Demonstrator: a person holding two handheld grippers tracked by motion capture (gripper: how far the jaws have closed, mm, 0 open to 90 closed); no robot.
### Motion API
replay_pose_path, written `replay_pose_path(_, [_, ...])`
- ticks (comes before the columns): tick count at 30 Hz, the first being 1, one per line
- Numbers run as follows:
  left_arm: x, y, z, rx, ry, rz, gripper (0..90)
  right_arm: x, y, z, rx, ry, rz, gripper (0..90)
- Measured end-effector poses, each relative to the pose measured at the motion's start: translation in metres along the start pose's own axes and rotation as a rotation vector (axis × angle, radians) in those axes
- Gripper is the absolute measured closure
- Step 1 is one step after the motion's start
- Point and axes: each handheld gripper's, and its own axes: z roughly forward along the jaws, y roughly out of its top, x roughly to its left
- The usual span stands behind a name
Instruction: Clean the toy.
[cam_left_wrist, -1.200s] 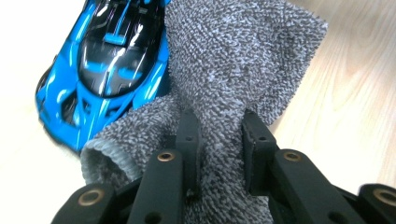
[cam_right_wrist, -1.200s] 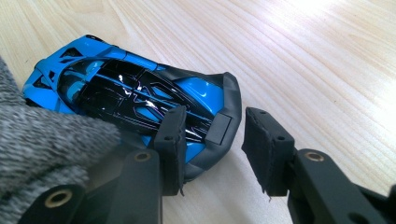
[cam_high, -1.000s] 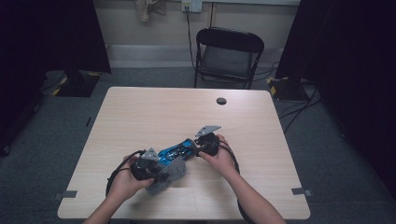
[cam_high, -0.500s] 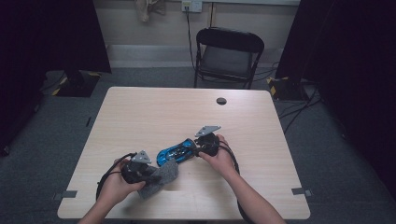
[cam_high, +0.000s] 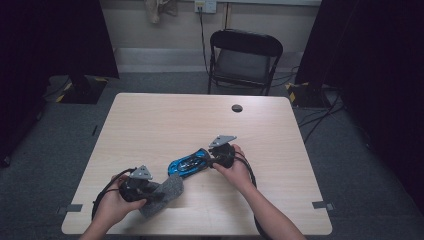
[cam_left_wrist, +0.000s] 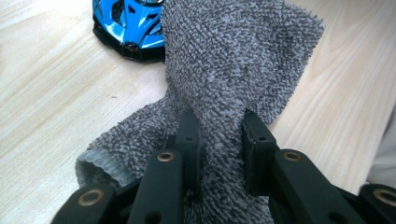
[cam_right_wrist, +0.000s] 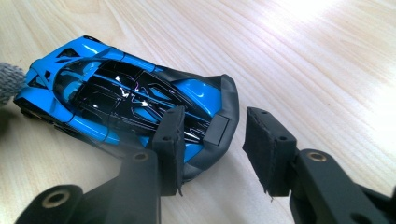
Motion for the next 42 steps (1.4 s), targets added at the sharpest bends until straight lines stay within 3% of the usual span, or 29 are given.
replay_pose_path(3, [-0.002, 0.003, 0.001, -0.004, -0.007, 0.011, 72.5, 0.0, 0.0, 0.0, 0.004, -0.008, -0.001, 55.8])
replay_pose_path(11, [-0.009, 0.015, 0.01, -0.011, -0.039, 0.038, 72.5, -0.008, -0.002, -0.002, 0.008, -0.027, 0.054, 32.4])
replay_pose_path(21, [-0.013, 0.023, 0.02, -0.001, -0.05, 0.056, 72.4, -0.015, -0.001, -0.015, 0.012, -0.025, 0.072, 19.8])
replay_pose_path(32, [-0.024, 0.044, 0.031, -0.031, -0.078, 0.084, 72.4, -0.038, -0.019, -0.039, 0.0, -0.024, 0.105, 15.4])
replay_pose_path(37, [-0.033, 0.061, 0.046, -0.028, -0.107, 0.109, 72.4, -0.048, -0.042, -0.049, 0.026, -0.028, 0.115, 14.9])
replay_pose_path(42, [-0.036, 0.074, 0.057, -0.034, -0.11, 0.12, 72.4, -0.055, -0.06, -0.055, 0.043, -0.036, 0.134, 14.9])
